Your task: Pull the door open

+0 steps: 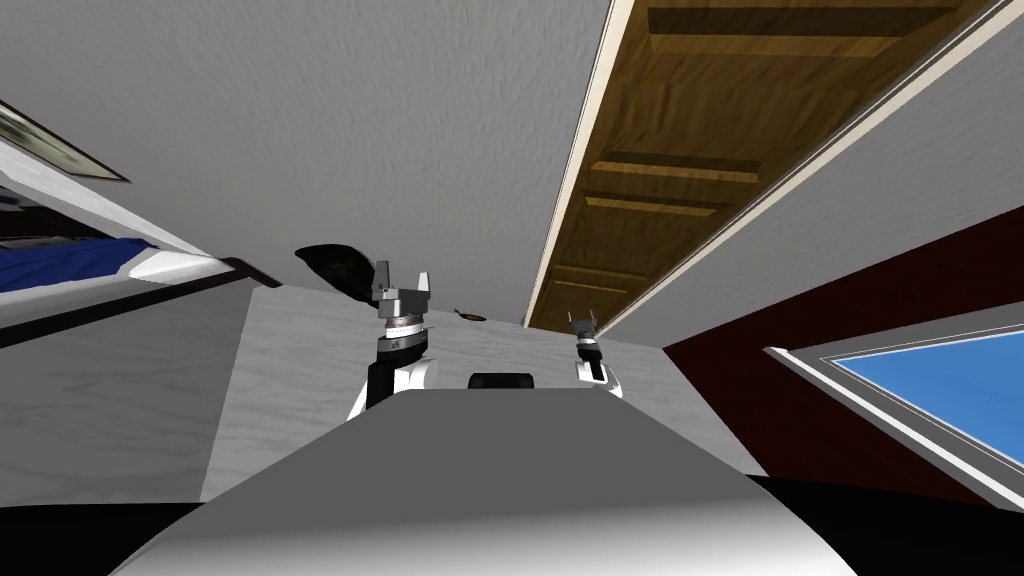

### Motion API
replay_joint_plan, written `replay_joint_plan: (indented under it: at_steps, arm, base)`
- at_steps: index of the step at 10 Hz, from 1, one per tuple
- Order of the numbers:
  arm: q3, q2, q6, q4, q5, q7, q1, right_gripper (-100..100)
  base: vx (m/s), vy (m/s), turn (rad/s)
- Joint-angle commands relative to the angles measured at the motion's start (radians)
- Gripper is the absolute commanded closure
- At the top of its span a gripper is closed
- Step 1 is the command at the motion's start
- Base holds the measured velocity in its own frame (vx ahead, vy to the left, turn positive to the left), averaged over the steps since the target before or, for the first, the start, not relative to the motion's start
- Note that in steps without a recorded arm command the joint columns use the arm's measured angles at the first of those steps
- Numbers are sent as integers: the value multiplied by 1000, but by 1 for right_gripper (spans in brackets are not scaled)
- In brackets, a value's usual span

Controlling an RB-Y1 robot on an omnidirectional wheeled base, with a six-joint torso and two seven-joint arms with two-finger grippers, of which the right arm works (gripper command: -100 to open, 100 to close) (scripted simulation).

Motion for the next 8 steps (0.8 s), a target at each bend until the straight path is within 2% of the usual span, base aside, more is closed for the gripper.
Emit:
replay_joint_plan:
  at_steps: [1,4,5,8]
  arm:
    - [-10,-4,-6,40,4,-45,-14,-100]
    - [-29,-12,-20,119,10,-121,-39,-100]
    - [-29,-12,-20,119,10,-121,-39,-100]
    - [-47,-20,-34,193,16,-194,-62,-100]
  base:
    - [109,21,34]
    - [111,29,37]
    - [61,16,12]
    - [72,11,34]
